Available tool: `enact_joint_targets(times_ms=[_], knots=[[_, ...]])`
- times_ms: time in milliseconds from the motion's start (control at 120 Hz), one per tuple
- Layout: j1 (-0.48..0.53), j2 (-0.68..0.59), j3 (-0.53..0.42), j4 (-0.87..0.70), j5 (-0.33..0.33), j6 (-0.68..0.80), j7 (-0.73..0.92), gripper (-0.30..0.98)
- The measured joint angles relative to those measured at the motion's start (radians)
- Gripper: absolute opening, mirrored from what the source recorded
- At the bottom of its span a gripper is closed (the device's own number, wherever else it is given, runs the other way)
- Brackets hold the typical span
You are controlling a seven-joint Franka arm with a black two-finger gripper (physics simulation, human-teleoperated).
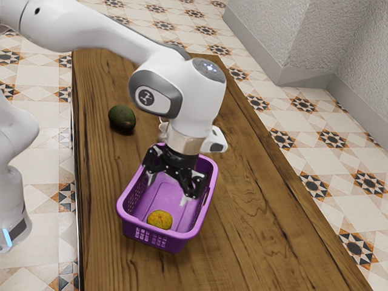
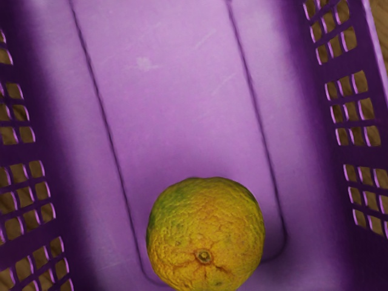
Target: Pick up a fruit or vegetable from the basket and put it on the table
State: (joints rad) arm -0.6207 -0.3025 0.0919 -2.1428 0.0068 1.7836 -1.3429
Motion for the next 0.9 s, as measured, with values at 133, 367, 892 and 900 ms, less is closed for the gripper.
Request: enact_joint_targets(times_ms=[133, 367, 892, 900], knots=[[0.001, 0.019, 0.014, 0.000, 0.013, 0.004, -0.031, 0.69], [0.000, 0.044, 0.032, -0.025, 0.014, 0.034, -0.067, 0.69], [-0.029, 0.037, 0.029, -0.058, 0.005, 0.095, -0.099, 0.69], [-0.029, 0.037, 0.029, -0.059, 0.004, 0.095, -0.099, 0.69]])
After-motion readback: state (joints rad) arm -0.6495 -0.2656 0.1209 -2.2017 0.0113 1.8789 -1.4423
